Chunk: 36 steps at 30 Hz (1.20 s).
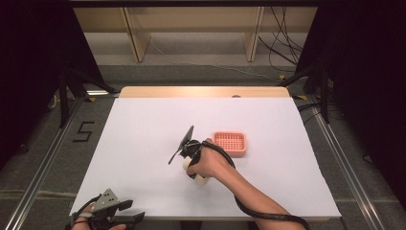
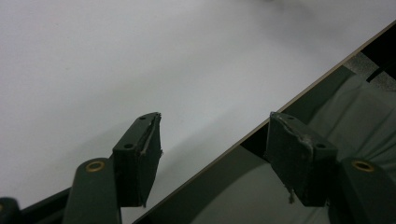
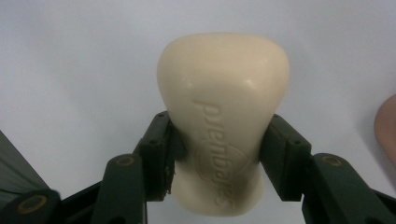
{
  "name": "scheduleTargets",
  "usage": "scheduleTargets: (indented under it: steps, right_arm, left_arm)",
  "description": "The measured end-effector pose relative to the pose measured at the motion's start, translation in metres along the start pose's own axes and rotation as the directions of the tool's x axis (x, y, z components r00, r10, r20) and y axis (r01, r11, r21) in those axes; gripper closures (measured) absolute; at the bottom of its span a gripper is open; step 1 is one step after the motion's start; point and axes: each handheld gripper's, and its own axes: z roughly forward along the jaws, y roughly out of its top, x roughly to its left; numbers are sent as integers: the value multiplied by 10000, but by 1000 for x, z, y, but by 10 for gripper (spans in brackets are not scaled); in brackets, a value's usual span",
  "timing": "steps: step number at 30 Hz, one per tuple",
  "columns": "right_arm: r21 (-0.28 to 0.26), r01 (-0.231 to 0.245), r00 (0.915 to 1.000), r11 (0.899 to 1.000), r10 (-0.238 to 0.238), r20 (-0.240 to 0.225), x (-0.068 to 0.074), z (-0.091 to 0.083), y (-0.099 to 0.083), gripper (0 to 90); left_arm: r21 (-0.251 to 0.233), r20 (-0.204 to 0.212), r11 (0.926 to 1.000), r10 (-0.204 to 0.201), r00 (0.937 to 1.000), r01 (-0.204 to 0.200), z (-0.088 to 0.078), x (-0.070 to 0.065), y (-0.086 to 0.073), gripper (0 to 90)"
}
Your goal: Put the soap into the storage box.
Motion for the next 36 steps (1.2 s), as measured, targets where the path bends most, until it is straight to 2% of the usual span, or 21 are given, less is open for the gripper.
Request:
scheduleTargets:
  steps: [4, 5, 6, 7, 8, 10, 12, 13, 17, 19, 21, 22, 23, 24, 25, 26, 27, 28, 33, 34, 36]
  right_arm:
    - [-28, -84, 9998, 10000, 85, 153, -6, -2, -5, 505]
    - [-24, -18, 10000, 10000, 18, 96, -8, -2, -6, 505]
    - [-202, 76, 9999, 9998, -73, 150, -10, -2, -8, 505]
    - [-159, 165, 9996, 9997, -161, 249, -10, -3, -9, 504]
    - [-160, 178, 9995, 9997, -174, 266, -11, -4, -10, 505]
    - [-111, 439, 9984, 9990, -435, 371, -14, -5, -13, 505]
    - [-54, 778, 9959, 9970, -774, 458, -19, -6, -15, 505]
    - [-91, 669, 9966, 9977, -664, 479, -20, -7, -17, 504]
    - [-114, 1125, 9924, 9936, -1117, 511, -24, -9, -23, 504]
    - [-254, 2058, 9775, 9783, -2043, 517, -28, -9, -26, 504]
    - [-211, 2539, 9666, 9670, -2529, 417, -30, -9, -29, 504]
    - [-112, 3260, 9440, 9453, -3249, 565, -34, -10, -30, 504]
    - [-112, 3260, 9440, 9453, -3249, 565, -34, -10, -30, 504]
    - [-77, 3626, 9312, 9319, -3619, 424, -35, -10, -31, 504]
    - [-229, 3836, 9234, 9232, -3830, 262, -34, -12, -35, 504]
    - [-229, 3836, 9234, 9232, -3830, 262, -34, -12, -35, 504]
    - [-338, 3756, 9266, 9262, -3760, -84, -37, -13, -38, 504]
    - [-358, 4040, 9145, 9140, -4045, -66, -40, -13, -38, 504]
    - [-394, 4354, 8999, 8994, -4361, -96, -51, -14, -45, 504]
    - [-267, 4239, 9054, 9053, -4244, -149, -52, -14, -46, 504]
    - [-278, 4398, 8978, 8977, -4402, -117, -55, -14, -48, 504]
  left_arm:
    - [-299, 24, 9993, -215, 9998, 216, 1, -2, -1, 351]
    - [-76, -159, 10000, 19, 9999, -20, 1, 0, 0, 351]
    - [-76, -159, 10000, 19, 9999, -20, 1, 0, 0, 351]
    - [-293, -3, 9993, -215, 9998, 215, 1, -2, -1, 352]
    - [-286, 44, 9993, -222, 9997, 223, 1, -2, -1, 351]
    - [-191, -153, 9998, -113, 9998, 110, 1, -1, -1, 351]
    - [-320, 25, 9992, -242, 9997, 243, 1, -2, -1, 352]
    - [-294, 33, 9993, -227, 9997, 228, 1, -2, -1, 351]
    - [-223, 5, 9997, -116, 9999, 116, 0, -1, -1, 351]
    - [-220, 18, 9997, -119, 9999, 119, 0, -1, -1, 351]
    - [-210, 14, 9997, -111, 9999, 111, 0, -1, -1, 352]
    - [-194, 32, 9998, -92, 10000, 92, 0, -1, -1, 352]
    - [-194, 32, 9998, -92, 10000, 92, 0, -1, -1, 352]
    - [-192, 31, 9998, -102, 9999, 102, 0, -1, -1, 352]
    - [-206, 27, 9997, -97, 9999, 97, 0, 0, -1, 352]
    - [-206, 27, 9997, -97, 9999, 97, 0, 0, -1, 352]
    - [-202, 27, 9997, -95, 10000, 95, -1, 0, -1, 352]
    - [-205, 24, 9997, -93, 10000, 93, -1, 0, -1, 352]
    - [-162, 65, 9998, -112, 9999, 113, -1, 0, -1, 352]
    - [-162, 65, 9998, -112, 9999, 113, -1, 0, -1, 352]
    - [-177, 70, 9998, -134, 9999, 135, -1, 0, 0, 352]
